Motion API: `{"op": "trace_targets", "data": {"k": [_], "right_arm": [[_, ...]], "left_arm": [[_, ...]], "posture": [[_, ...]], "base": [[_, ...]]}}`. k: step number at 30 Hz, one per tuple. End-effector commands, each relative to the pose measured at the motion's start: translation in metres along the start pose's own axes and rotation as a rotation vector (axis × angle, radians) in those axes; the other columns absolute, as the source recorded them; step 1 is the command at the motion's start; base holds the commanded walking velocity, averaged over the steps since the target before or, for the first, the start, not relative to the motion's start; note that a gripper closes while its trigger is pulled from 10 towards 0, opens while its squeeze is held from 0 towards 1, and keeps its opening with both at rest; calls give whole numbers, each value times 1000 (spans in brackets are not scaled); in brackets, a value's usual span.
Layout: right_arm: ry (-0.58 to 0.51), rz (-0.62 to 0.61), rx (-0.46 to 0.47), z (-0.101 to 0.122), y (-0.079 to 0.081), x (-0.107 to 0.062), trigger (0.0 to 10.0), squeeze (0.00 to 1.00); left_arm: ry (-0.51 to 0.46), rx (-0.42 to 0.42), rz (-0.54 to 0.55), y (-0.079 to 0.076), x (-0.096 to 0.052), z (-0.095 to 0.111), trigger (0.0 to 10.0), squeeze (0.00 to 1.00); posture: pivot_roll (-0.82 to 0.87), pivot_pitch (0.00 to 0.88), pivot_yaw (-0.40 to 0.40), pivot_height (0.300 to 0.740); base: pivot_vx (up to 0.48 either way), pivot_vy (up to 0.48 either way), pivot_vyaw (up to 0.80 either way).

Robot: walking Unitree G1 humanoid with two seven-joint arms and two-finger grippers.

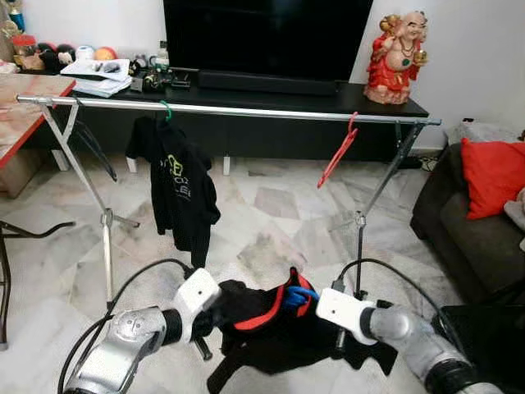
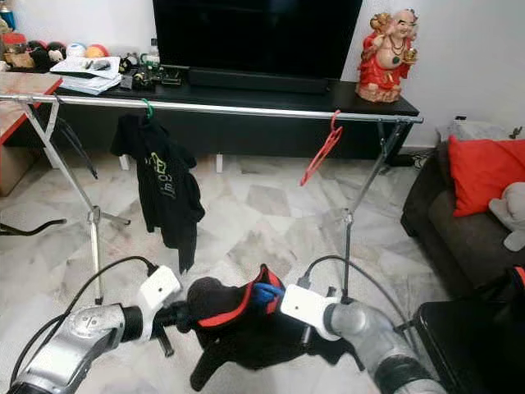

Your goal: Hang hanger

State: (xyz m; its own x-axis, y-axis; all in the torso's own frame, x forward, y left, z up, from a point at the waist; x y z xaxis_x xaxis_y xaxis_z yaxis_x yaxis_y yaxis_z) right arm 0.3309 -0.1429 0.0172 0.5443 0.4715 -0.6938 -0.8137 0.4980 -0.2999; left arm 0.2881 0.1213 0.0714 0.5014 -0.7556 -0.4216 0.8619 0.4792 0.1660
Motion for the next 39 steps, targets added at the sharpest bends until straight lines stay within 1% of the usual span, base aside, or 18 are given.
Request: {"op": "trace_targets", "data": {"k": [1,4,5,7,8,9,10,16,17,20,22,23,25,28,31,32,37,39], "right_arm": [[-5,-11,21,2,-4,-1,0,0],[14,-16,4,1,-2,2,0,0],[4,-42,30,4,-3,5,0,0],[-25,-68,67,9,-5,7,0,0],[-40,-79,88,12,-7,7,0,0],[-44,-82,93,13,-7,7,0,0],[-49,-86,97,14,-8,7,0,0],[-107,-150,182,24,-20,4,0,0],[-149,-170,204,30,-24,4,0,0],[-195,-197,211,38,-29,2,0,0],[-219,-199,191,42,-30,1,0,0],[-231,-161,164,44,-28,1,0,0],[-234,-116,114,43,-23,0,0,0],[-210,-58,71,35,-19,-1,0,0],[-157,-7,2,24,-13,-3,0,0],[-124,45,-47,16,-8,-4,0,0],[-96,98,-81,7,-3,-7,0,0],[-91,114,-101,7,-2,-7,0,0]], "left_arm": [[-38,13,-9,-1,2,14,10000,0],[-64,4,-29,-4,3,21,10000,0],[-67,7,-87,-12,1,26,10000,0],[-57,7,-142,-21,-1,27,10000,0],[-37,19,-152,-23,-2,24,10000,647],[-30,24,-153,-23,-3,22,10000,647],[-24,24,-150,-22,-4,21,10000,1000],[-4,19,-185,-27,-9,19,10000,1000],[-2,23,-209,-30,-11,21,10000,1000],[1,27,-225,-32,-12,23,10000,1000],[3,39,-213,-30,-13,23,10000,1000],[0,65,-143,-18,-14,26,10000,1000],[1,86,-84,-7,-15,27,10000,1000],[30,109,-76,-1,-22,26,10000,1000],[67,133,-83,2,-28,23,10000,1000],[86,156,-78,6,-32,21,10000,1000],[93,180,-88,7,-34,20,10000,1000],[100,181,-123,4,-33,18,10000,1000]], "posture": [[116,42,-96,740],[113,40,-97,740],[114,40,-97,740],[114,40,-97,740],[119,38,-95,740],[119,38,-95,740],[119,38,-95,740],[121,36,-97,740],[122,35,-96,740],[123,33,-95,740],[123,31,-94,740],[125,30,-94,740],[125,30,-94,740],[125,22,-95,740],[125,20,-95,740],[127,13,-94,740],[134,7,-96,740],[136,0,-95,740]], "base": [[0,0,0],[0,0,0],[0,0,0],[0,0,0],[0,0,0],[0,0,0],[0,0,0],[0,0,0],[0,0,0],[0,0,0],[0,0,0],[0,0,0],[0,0,0],[0,0,0],[0,0,0],[0,0,0],[0,0,0],[0,0,0]]}}
Point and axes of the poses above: a point about 5 cm out from each wrist's last joint towards the gripper, its own x axis pointing out of the wrist towards the gripper, its own z axis along the axis of the wrist's last joint, y = z × x, the point moved 3 cm from there along x, pointing out of the wrist towards the gripper, and after that the axes turned 9 degrees about x, right-handed, at the moved point
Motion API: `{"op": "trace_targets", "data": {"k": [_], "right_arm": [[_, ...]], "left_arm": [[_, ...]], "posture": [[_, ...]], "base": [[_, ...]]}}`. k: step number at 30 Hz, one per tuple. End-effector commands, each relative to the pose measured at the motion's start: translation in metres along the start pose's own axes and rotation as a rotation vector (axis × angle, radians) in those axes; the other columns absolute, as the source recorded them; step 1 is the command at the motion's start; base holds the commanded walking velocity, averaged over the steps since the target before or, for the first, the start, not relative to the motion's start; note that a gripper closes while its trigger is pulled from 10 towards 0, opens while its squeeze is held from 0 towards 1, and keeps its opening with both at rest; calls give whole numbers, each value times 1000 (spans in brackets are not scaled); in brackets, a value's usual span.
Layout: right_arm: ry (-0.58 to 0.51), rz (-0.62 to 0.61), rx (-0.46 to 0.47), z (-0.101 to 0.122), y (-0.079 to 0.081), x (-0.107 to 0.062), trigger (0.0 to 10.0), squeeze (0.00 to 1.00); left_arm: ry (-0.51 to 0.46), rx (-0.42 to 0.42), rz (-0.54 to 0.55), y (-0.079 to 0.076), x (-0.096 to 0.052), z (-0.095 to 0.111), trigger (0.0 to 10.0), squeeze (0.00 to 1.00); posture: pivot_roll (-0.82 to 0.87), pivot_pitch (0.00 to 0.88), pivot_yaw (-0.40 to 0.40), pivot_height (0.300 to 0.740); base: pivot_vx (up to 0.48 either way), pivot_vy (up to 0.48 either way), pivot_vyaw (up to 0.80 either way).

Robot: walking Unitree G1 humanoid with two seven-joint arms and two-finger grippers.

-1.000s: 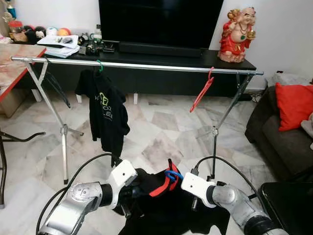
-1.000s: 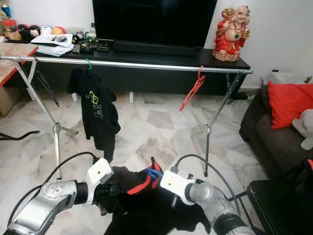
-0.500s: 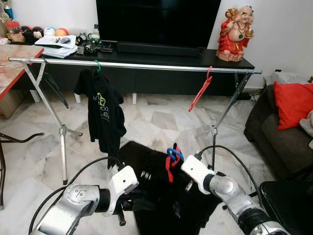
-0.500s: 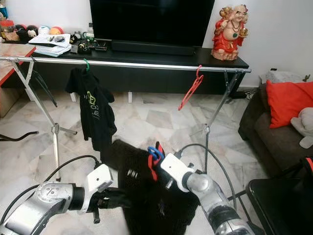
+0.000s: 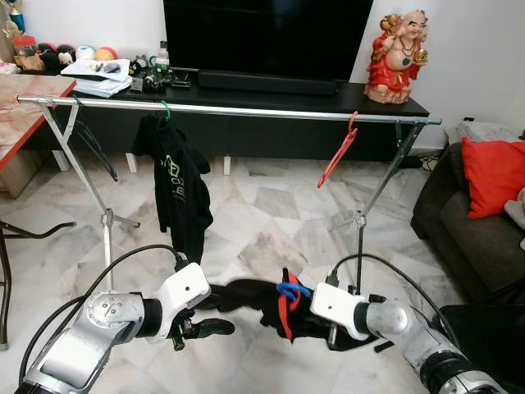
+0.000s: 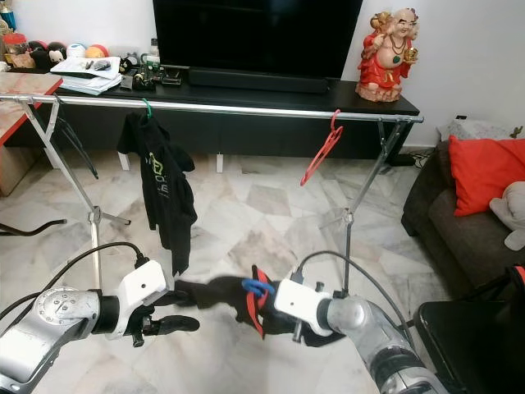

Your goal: Hang hanger

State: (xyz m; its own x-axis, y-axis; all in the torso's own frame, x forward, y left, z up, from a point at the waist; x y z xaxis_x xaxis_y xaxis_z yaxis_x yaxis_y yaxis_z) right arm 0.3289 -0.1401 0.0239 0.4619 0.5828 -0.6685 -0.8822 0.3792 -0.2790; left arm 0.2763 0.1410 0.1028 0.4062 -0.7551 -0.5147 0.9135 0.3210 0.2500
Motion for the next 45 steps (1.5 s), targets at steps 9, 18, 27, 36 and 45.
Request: {"op": "trace_targets", "data": {"k": [9,18,27,36,45], "right_arm": [[-140,100,-36,32,6,6,0,0],[-182,147,-64,39,13,6,0,0],[-248,207,-64,50,16,4,0,0],[-280,226,-50,57,14,1,0,0],[-297,185,-30,62,8,1,0,0]], "left_arm": [[-21,53,-28,-1,25,5,10000,0],[-38,62,-111,-12,33,8,10000,0],[-28,73,-102,-13,40,5,10000,0],[-47,64,-92,-11,45,7,9961,0],[-61,43,-94,-13,48,9,0,0]], "posture": [[132,0,-91,740],[125,0,-88,740],[124,0,-91,740],[118,0,-95,740],[120,8,-98,740]], "base": [[0,0,0],[0,0,0],[0,0,0],[0,0,0],[0,0,0]]}}
Point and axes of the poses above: a point about 5 cm out from each wrist's last joint towards the gripper, its own x axis pointing out of the wrist towards the gripper, its own z axis along the axis of the wrist's last joint, y = z × x, the point moved 3 cm from there along x, pointing out of the wrist towards the gripper, and after that the axes turned 9 degrees about x, right-handed, at the moved point
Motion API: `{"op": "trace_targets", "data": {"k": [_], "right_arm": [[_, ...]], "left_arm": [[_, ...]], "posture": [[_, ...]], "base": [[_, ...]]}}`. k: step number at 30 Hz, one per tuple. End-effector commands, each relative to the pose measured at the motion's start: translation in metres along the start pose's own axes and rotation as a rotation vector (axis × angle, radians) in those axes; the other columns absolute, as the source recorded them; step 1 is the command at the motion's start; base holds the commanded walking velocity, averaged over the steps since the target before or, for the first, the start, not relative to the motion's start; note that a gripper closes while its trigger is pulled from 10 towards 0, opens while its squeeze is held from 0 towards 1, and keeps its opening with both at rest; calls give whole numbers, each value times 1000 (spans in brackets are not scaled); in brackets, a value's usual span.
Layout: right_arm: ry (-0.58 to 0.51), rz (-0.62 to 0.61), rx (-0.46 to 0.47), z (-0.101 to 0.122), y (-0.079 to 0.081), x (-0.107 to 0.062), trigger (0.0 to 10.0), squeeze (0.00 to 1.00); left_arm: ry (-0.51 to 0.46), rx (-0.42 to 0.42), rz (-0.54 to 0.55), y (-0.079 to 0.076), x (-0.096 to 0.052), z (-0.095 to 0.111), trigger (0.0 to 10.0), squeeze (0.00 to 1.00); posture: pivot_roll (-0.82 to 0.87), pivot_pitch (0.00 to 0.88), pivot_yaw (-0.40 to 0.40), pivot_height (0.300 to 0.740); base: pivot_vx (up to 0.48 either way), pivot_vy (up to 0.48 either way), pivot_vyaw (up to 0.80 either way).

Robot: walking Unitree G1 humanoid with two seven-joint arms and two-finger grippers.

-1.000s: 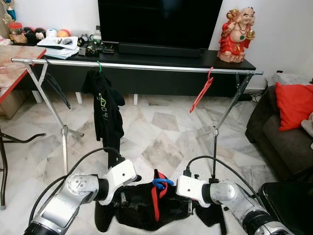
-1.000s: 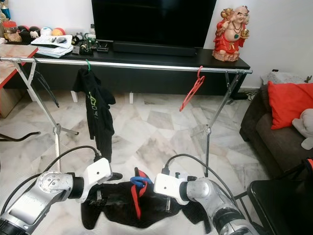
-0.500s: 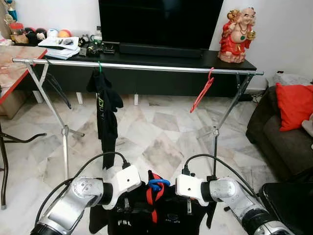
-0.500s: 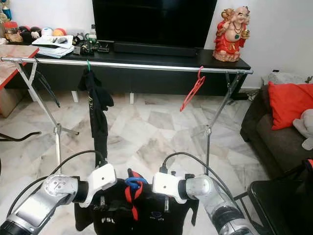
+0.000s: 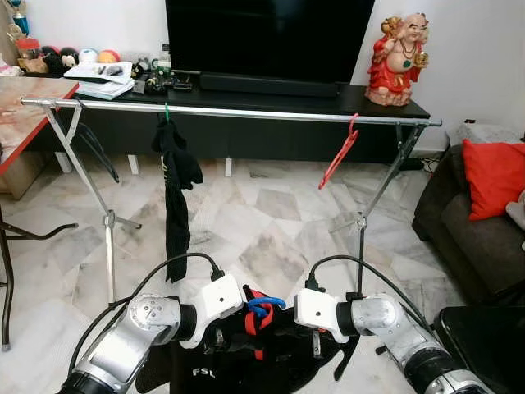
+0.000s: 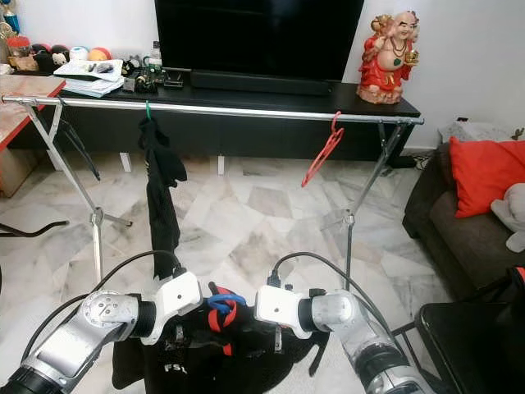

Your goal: Hang hanger

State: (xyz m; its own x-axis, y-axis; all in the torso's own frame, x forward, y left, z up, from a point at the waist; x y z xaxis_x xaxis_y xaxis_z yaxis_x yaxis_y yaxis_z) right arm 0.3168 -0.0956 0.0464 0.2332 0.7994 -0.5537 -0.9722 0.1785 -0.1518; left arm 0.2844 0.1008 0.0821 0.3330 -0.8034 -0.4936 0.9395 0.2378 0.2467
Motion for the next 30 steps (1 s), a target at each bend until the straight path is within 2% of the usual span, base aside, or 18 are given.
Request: {"op": "trace_targets", "data": {"k": [1,30], "right_arm": [[-73,-68,-9,16,-13,-4,0,0],[-98,-125,38,22,-23,-6,0,0]], "left_arm": [[-13,0,-17,-2,4,4,0,0],[-11,-12,-29,-5,5,5,0,0]], "posture": [[120,8,-98,740],[124,23,-93,740]], "base": [[0,0,0],[0,0,0]]}}
Point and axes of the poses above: a point about 5 cm out from each wrist's last joint towards the gripper, its own x axis pointing out of the wrist towards the gripper, its own z axis along the axis of the wrist's last joint, y = z × x, the point moved 3 cm from there along x, pointing out of the wrist towards the gripper, and after that the axes turned 9 degrees about x, right-handed, at the moved point
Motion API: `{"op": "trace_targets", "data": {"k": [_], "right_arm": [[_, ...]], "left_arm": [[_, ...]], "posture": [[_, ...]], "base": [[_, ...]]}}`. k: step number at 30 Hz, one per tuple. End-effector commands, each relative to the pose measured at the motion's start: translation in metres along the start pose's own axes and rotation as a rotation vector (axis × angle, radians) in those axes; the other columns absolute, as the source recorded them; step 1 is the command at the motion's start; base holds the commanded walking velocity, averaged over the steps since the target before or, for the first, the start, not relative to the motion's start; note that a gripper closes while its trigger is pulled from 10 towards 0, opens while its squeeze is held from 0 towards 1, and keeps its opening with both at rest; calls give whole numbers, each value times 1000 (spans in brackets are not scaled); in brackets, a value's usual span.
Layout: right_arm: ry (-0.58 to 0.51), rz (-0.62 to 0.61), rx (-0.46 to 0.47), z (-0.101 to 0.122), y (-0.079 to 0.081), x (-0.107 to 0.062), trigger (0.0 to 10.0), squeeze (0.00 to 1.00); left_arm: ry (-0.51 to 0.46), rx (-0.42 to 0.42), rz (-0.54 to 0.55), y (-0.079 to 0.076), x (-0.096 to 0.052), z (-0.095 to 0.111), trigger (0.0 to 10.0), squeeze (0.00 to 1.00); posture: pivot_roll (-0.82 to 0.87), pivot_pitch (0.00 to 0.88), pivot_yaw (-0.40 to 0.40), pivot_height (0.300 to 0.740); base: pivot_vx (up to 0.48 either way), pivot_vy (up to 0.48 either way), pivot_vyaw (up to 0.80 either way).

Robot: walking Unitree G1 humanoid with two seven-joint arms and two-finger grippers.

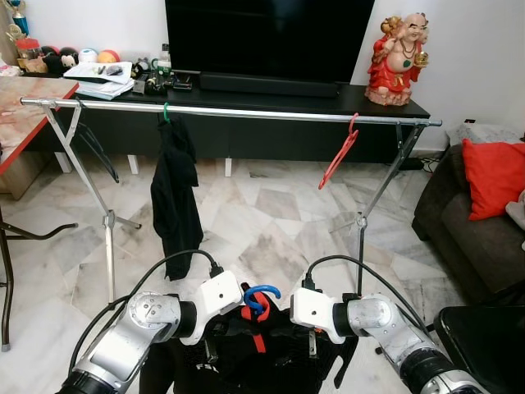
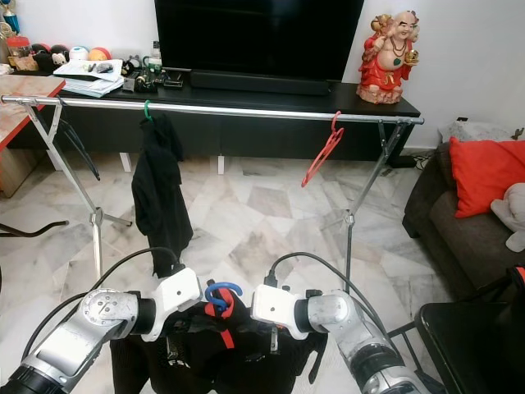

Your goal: Hang hanger

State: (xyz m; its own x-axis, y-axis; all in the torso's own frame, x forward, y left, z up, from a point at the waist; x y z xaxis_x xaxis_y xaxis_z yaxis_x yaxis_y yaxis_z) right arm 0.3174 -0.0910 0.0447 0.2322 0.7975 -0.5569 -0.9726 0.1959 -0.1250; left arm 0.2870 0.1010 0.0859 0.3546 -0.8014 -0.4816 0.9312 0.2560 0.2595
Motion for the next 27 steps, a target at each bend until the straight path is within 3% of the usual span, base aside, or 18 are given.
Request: {"op": "trace_targets", "data": {"k": [1,4,5,6,7,8,9,10,11,12,27], "right_arm": [[-103,-128,5,21,-24,-11,0,0],[-102,-136,6,22,-26,-12,0,0],[-101,-142,9,22,-27,-12,745,0],[-98,-146,14,22,-27,-12,3569,0],[-95,-146,14,22,-27,-12,10000,0],[-92,-145,30,20,-27,-12,10000,0],[-93,-140,44,20,-27,-11,10000,86],[-97,-140,43,21,-28,-12,10000,706],[-98,-141,42,21,-28,-12,10000,706],[-100,-136,53,21,-28,-11,10000,1000],[-75,-88,41,23,-29,-15,10000,1000]], "left_arm": [[-3,-14,-53,-9,6,2,0,0],[-5,-14,-54,-9,6,2,0,0],[-5,-14,-54,-9,6,2,0,0],[-5,-14,-54,-9,6,2,0,0],[-6,-14,-54,-9,6,2,0,0],[-7,-13,-54,-10,6,3,0,0],[-7,-11,-54,-10,6,3,0,0],[-8,-11,-53,-10,6,3,0,0],[-8,-11,-53,-10,6,3,0,0],[-8,-10,-53,-10,6,3,0,0],[-3,-17,-20,-7,6,-1,0,0]], "posture": [[123,21,-93,740],[123,20,-96,740],[123,20,-96,740],[123,20,-96,740],[124,18,-96,740],[124,18,-97,740],[124,18,-97,740],[125,17,-99,740],[125,17,-99,740],[125,17,-99,740],[120,11,-102,740]], "base": [[0,0,0],[0,0,0],[0,0,0],[0,0,0],[0,0,0],[0,0,0],[0,0,0],[0,0,0],[0,0,0],[0,0,0],[0,0,0]]}}
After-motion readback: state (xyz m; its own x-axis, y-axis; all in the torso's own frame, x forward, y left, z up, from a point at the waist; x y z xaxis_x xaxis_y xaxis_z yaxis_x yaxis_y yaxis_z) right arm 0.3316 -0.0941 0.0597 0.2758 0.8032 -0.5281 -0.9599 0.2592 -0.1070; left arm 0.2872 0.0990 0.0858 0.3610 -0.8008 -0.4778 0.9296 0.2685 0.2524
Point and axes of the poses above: a point about 5 cm out from each wrist's last joint towards the gripper, its own x axis pointing out of the wrist towards the gripper, its own z axis along the axis of the wrist's last joint, y = z × x, the point moved 3 cm from there along x, pointing out of the wrist towards the gripper, and after that the axes turned 9 degrees about x, right-handed, at the moved point
